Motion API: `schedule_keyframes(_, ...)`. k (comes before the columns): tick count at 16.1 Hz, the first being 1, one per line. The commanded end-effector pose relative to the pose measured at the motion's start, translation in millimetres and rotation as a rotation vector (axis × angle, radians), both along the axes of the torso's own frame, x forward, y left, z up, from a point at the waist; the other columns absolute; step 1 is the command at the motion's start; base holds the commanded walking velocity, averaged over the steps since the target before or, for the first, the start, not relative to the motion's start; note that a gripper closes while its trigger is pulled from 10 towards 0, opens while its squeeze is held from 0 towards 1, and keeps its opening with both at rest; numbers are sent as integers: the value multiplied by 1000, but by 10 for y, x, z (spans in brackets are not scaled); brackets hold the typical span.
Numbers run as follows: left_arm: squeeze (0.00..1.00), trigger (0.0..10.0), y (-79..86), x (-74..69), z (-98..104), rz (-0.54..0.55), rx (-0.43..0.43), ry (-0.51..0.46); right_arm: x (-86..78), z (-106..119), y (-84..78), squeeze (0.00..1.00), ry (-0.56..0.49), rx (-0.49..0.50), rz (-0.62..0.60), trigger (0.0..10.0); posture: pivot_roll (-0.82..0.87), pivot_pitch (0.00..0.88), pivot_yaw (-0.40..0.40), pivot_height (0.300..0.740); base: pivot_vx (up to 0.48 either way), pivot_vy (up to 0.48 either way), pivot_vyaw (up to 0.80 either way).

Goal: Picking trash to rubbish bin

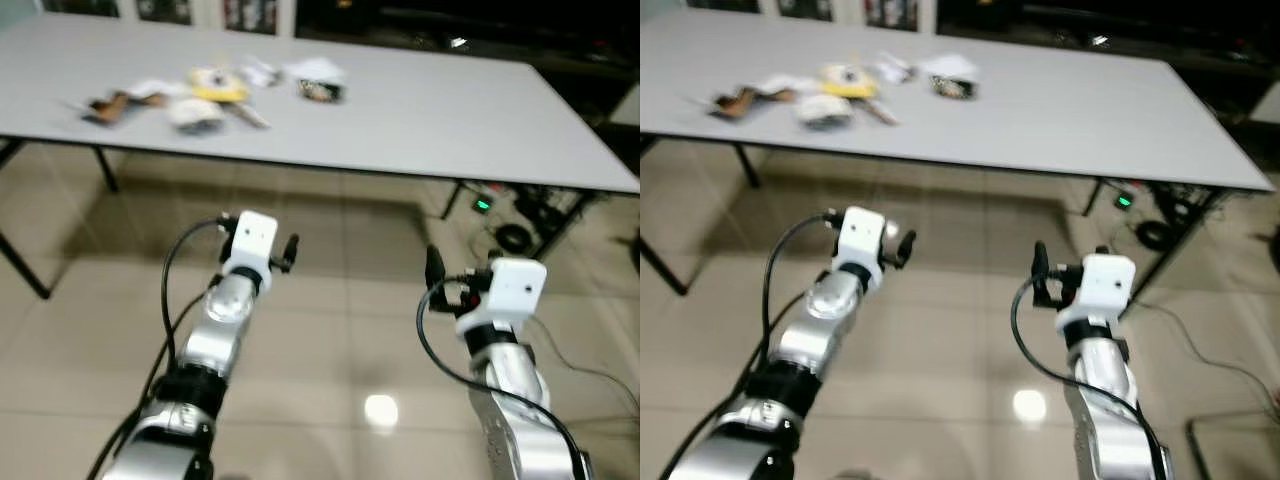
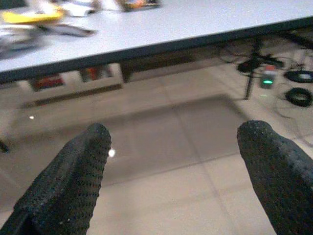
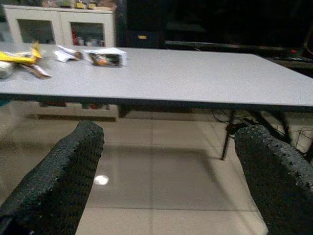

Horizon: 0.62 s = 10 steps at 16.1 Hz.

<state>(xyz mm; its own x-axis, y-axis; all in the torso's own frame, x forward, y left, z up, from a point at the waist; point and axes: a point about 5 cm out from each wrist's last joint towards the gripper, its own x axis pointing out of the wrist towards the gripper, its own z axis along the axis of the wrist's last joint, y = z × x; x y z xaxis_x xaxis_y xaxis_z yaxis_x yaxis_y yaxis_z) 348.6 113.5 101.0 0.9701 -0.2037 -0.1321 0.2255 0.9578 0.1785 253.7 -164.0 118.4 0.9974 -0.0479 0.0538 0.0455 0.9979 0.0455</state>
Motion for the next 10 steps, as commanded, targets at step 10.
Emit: schedule_keyframes(10,0,10000,-22,13,-1,20,-30,13,-11,76,10,0,-33,-38,46,10000,192,49,-64,740,0,-96,157)
